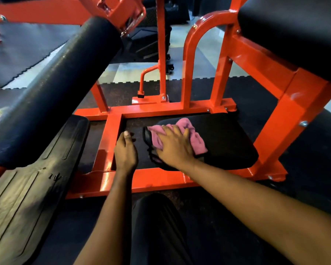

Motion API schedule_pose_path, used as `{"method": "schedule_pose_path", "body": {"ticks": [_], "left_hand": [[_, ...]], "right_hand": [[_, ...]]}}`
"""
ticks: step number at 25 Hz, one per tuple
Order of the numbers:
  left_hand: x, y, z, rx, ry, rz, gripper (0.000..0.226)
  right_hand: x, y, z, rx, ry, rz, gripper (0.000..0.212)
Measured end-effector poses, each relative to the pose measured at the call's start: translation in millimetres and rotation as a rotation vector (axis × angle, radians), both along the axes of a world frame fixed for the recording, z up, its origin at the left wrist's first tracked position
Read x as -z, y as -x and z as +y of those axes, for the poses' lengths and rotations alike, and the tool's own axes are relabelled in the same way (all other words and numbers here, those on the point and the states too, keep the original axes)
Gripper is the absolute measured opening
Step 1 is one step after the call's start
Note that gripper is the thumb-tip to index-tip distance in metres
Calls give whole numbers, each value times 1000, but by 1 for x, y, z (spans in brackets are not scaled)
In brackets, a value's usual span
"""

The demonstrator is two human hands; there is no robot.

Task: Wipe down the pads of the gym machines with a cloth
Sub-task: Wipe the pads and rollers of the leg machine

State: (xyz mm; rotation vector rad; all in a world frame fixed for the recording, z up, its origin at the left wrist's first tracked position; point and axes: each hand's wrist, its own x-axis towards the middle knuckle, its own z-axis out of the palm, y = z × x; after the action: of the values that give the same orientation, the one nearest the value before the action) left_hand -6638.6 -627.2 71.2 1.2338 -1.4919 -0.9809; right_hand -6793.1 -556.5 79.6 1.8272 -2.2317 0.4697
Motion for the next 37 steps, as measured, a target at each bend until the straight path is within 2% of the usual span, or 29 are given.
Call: {"method": "schedule_pose_path", "body": {"ticks": [3,5,7,9,11,13,16,20,22,24,25,26,28,29,30,32,34,37], "left_hand": [[-2,15,9,81,4,-116,51],[1,32,17,189,-40,-261,43],[8,47,26,297,-112,-340,46],[15,56,32,306,-149,-401,53],[13,61,34,274,-165,-451,54],[8,63,34,268,-174,-490,54],[0,60,31,296,-226,-522,54],[-21,39,27,406,-174,-640,46],[-36,28,26,394,-72,-615,40],[-56,23,28,367,-8,-569,35],[-67,22,30,370,13,-557,32],[-77,21,33,380,30,-550,30],[-94,21,39,401,57,-552,28],[-100,22,41,410,67,-559,28],[-106,22,44,412,76,-564,28],[-117,19,44,404,81,-559,33],[-134,12,43,378,52,-500,46],[-163,-11,45,327,122,-423,68]], "right_hand": [[-11,56,-21,100,-104,-79,55],[-12,114,-4,262,-85,-40,54],[-16,170,25,413,-122,-10,54],[-21,200,47,546,-165,-140,57],[-18,197,47,636,-139,-203,56],[-12,169,41,646,-65,-80,50],[-13,125,46,553,-27,20,49],[-15,73,58,384,-33,-21,62],[-24,67,60,191,-109,-187,69],[-39,84,62,116,-62,-553,65],[-46,98,60,236,58,-703,60],[-53,108,61,446,111,-762,58],[-59,113,61,752,-92,-820,57],[-61,109,60,780,-67,-909,54],[-68,101,60,713,-18,-960,48],[-93,85,42,565,-126,-978,39],[-117,77,28,416,-26,-967,39],[-166,52,12,-77,-184,-830,48]]}}
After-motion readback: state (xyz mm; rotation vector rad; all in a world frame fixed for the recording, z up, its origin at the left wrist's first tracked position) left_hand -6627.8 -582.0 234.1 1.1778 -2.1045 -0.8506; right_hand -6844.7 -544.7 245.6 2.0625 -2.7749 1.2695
